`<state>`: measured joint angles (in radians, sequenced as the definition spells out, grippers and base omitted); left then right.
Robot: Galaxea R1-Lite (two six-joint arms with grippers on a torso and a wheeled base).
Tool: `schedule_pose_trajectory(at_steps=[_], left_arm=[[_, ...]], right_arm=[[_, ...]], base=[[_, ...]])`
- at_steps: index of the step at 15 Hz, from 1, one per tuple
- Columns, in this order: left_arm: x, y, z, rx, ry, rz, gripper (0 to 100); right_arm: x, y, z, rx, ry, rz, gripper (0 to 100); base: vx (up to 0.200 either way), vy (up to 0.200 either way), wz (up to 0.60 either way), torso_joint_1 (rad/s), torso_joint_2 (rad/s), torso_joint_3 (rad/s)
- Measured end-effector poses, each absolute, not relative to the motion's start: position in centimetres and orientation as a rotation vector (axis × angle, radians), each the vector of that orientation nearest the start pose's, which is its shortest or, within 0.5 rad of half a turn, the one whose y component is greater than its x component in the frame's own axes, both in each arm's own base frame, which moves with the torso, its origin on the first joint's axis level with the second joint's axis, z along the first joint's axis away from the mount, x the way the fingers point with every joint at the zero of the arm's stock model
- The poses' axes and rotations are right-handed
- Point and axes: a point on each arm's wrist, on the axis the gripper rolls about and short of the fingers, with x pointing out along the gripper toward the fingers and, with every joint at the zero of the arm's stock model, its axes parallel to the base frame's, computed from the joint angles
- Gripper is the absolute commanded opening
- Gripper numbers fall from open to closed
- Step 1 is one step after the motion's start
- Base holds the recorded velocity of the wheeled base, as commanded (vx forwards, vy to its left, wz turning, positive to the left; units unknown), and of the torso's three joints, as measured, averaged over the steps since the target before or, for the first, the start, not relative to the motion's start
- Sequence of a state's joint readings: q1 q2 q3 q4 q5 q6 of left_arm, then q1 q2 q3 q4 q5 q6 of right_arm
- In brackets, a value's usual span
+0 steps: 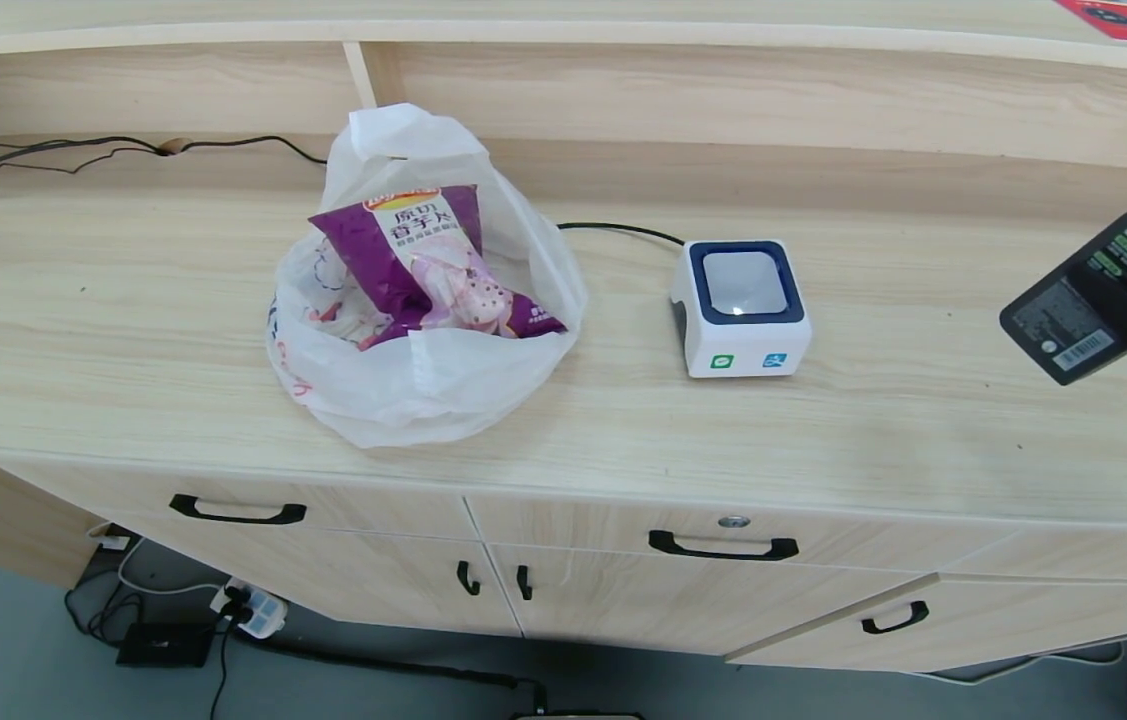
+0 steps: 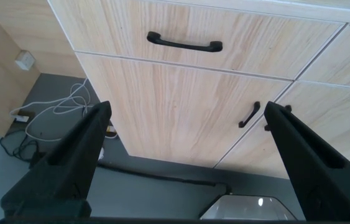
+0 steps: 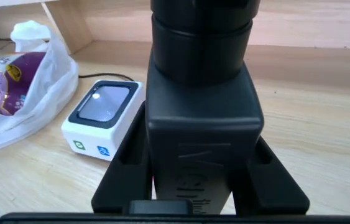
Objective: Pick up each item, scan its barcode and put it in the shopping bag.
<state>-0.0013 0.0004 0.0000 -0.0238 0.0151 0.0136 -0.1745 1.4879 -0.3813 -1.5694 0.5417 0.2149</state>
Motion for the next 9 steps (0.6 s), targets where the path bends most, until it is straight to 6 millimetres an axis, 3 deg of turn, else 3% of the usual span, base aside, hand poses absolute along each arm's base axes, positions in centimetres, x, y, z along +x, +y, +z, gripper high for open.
schedule_pose_trajectory(at_steps=[5,9], left_arm=[[-2.3,0.0,7.8,0.014,-0.025,0.014,100],[-2.3,0.0,7.8,0.024,-0.026,0.014,100]], right_arm=[[20.0,-0.6,22.8,0.134,-0.406,0.513,0],[19.1,2.8,23.3,0.165,-0.420,0.686,0]], base=[[0.000,0.000,0.00,0.000,0.00,0.000],[0.000,0.000,0.00,0.000,0.00,0.000]])
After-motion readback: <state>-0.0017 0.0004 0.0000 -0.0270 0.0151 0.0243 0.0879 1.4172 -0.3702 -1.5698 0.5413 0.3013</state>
